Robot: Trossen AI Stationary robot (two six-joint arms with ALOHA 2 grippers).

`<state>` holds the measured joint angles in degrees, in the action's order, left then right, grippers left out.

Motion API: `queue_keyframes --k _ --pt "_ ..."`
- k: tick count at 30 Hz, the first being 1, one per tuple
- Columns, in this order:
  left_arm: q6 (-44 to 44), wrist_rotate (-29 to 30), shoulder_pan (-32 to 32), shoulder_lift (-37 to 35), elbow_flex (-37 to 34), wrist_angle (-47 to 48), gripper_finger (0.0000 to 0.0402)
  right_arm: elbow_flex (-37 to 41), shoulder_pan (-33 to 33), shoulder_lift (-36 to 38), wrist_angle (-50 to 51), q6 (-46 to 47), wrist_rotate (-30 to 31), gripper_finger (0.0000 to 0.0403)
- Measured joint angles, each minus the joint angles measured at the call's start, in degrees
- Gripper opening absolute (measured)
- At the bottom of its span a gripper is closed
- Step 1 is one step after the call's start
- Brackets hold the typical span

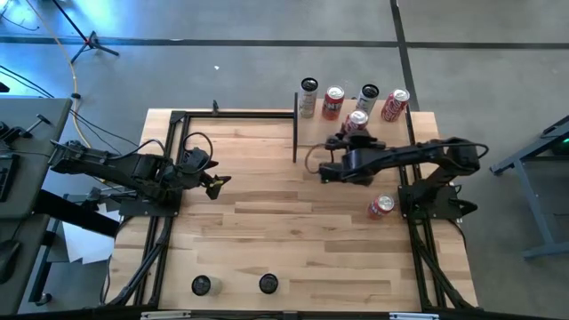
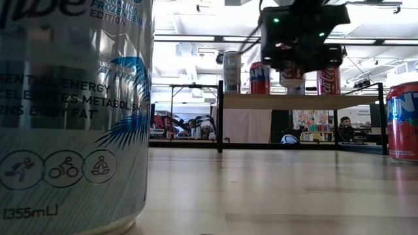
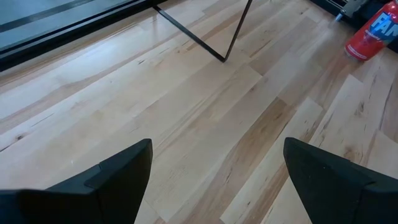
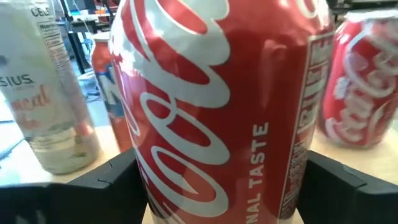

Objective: Place canned beverage on shelf
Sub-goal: Put the red white soda can on the shelf aligned with the other red white soda can

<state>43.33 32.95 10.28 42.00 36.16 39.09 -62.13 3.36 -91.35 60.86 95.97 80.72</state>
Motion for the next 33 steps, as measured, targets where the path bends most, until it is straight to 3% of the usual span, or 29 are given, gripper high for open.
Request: queue_keyframes --k 8,13,18,33 --pt "-0.02 0.0 -0.02 0.02 0.0 0.02 0.0337 0.66 -0.23 0.78 22.8 19.29 -2.11 0.0303" --pt "-0.01 0.01 -0.02 0.02 0.0 0.03 0.0337 5.43 -2.29 1.63 29.11 32.54 -0.44 0.0303" --pt "0.0 0.02 0.0 0.02 0.0 0.04 0.0337 11.68 -4.36 5.42 28.94 36.12 -0.06 0.0303" --pt "0.0 -0.33 -0.02 0.01 0.0 0.03 0.0337 21.77 -6.03 17.77 29.17 34.09 -0.12 0.0303"
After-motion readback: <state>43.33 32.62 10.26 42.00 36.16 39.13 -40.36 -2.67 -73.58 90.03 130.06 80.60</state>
